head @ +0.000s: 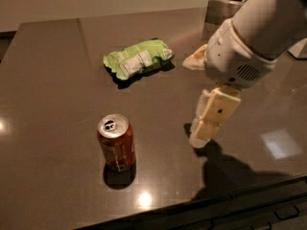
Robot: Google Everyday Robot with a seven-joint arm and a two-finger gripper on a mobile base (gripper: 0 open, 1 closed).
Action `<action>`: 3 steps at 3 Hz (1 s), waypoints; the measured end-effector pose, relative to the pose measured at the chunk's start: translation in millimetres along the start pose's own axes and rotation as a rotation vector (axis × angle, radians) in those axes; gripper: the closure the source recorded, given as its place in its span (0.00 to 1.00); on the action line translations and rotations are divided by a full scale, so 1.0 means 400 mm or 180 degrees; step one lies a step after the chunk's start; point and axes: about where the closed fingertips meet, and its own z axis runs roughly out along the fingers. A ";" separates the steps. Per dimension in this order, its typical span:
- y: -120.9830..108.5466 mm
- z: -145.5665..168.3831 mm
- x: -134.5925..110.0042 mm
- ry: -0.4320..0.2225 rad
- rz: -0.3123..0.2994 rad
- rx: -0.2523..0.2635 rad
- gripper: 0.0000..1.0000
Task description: Move coke can near green rice chip bag
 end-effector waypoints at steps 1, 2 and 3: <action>0.033 0.053 -0.070 -0.0243 -0.0088 -0.0151 0.00; 0.071 0.108 -0.137 -0.0440 -0.0201 -0.0307 0.00; 0.093 0.165 -0.196 -0.0559 -0.0257 -0.0387 0.00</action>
Offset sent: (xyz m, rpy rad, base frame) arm -0.0327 0.1095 -0.0352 0.1984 0.0954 0.1920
